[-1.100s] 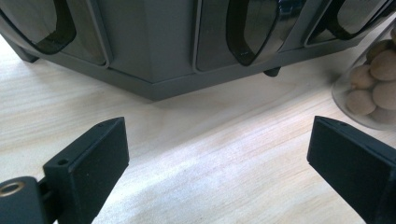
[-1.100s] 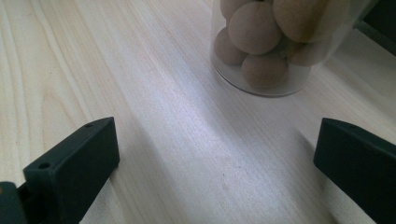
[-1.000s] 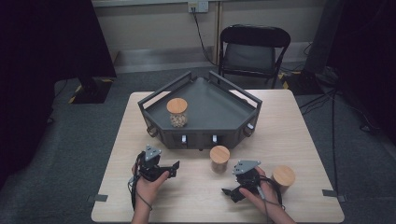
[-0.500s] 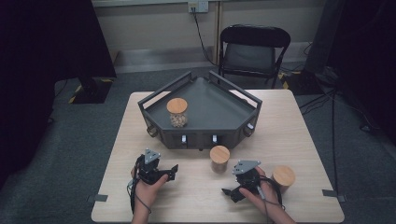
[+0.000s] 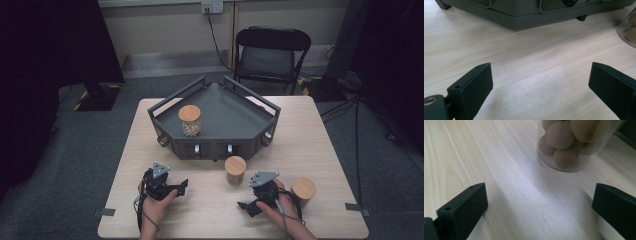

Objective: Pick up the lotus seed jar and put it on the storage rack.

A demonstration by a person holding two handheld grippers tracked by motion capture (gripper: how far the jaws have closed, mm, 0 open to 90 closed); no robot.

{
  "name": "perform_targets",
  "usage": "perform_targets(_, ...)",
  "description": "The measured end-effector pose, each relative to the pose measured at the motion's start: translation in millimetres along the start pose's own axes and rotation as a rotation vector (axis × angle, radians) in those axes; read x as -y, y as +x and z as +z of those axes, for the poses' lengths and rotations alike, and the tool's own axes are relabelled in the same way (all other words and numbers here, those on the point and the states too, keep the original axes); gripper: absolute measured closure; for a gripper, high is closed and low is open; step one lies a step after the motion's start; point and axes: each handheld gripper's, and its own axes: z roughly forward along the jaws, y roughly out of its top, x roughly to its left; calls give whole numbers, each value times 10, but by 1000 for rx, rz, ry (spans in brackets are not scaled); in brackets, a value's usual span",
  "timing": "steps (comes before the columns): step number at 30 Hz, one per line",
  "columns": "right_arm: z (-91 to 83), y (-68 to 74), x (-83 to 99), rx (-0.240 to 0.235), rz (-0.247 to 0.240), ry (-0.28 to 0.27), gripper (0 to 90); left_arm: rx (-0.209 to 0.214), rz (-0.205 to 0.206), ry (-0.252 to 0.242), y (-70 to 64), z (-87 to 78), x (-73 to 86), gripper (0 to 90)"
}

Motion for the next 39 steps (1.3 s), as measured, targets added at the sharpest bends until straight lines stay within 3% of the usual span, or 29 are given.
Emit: perform_targets(39, 0, 0, 0, 0, 0, 0, 0, -39, 9, 36, 45, -71, 114, 54)
